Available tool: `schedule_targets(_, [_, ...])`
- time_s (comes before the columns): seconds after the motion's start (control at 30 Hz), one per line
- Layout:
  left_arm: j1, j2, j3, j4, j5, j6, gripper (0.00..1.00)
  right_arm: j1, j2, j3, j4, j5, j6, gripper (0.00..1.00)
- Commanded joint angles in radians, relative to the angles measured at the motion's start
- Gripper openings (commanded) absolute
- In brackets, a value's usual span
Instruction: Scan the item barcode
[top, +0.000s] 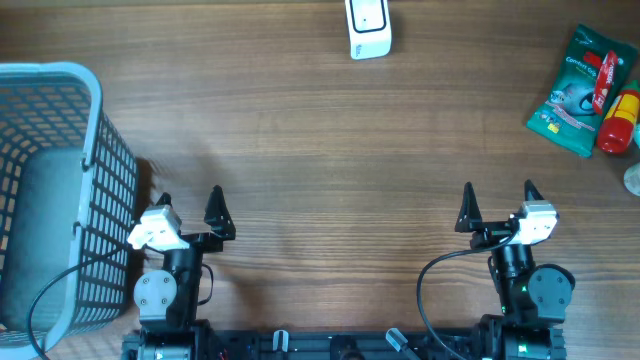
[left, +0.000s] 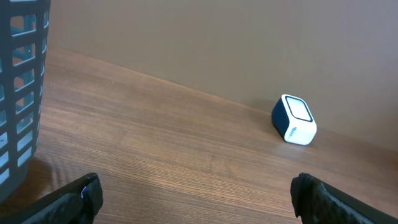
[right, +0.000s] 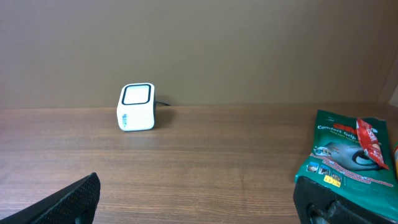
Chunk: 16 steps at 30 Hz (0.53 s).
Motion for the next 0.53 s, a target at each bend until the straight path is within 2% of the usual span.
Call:
schedule_targets(0.0, [-0.006, -0.006, -0.006, -0.002, 0.001, 0.024, 1.00, 0.003, 0.006, -0.001, 0.002, 0.018, -0.013, 1.00])
schedule_targets(0.5, [-0.006, -0.006, -0.006, -0.002, 0.001, 0.024, 1.00, 0.003, 0.006, -0.001, 0.002, 0.018, -0.012, 0.99])
